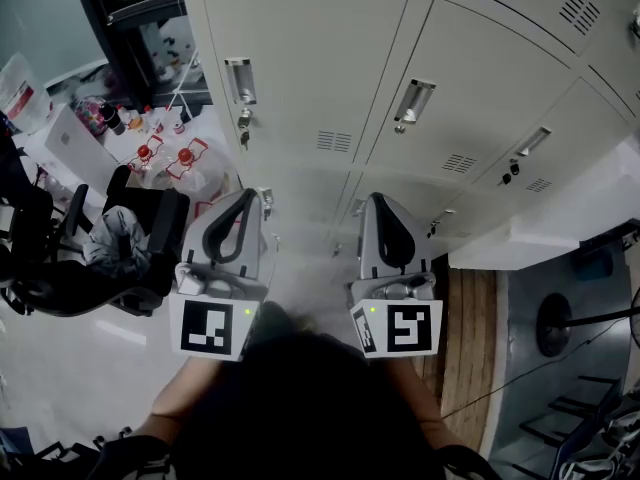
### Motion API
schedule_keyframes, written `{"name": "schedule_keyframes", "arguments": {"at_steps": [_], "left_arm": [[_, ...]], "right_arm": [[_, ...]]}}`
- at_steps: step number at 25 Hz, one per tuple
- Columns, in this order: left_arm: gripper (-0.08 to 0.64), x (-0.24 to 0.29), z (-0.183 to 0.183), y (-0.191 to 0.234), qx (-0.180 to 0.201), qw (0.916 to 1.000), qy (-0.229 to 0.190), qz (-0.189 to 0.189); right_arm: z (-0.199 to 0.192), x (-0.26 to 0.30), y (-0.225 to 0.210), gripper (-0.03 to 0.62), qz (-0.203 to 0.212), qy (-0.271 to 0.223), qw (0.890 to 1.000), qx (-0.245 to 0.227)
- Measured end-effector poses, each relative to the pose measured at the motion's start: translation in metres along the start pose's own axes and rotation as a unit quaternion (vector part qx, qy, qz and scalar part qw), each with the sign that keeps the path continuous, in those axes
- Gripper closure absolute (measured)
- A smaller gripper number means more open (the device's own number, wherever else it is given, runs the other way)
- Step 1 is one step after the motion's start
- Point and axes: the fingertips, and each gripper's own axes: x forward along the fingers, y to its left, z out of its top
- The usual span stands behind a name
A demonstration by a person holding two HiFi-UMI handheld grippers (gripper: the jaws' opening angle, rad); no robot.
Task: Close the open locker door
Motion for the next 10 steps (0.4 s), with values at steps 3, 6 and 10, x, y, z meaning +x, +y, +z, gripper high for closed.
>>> {"name": "schedule_keyframes", "arguments": {"at_steps": [3,6,10], "left_arm": [[0.561,-0.0026,-0.0006,-0.0027,0.001,1.0000,0.001,0.000],[0.561,-0.0062,-0.0031,-0.0068,0.006,1.0000,0.003,-0.003],[0.561,-0.0099,-0.0046,-0.0093,0.011,0.9999,0.008,-0.005]], "right_arm": [[-0.0012,-0.0025,0.0007,0.575,0.001,-0.001,1.000,0.003],[-0.0032,-0.0054,0.0013,0.577,0.000,-0.002,1.000,0.005],[-0.0018,-0.0081,0.0014,0.575,0.000,-0.005,1.000,0.006]]}}
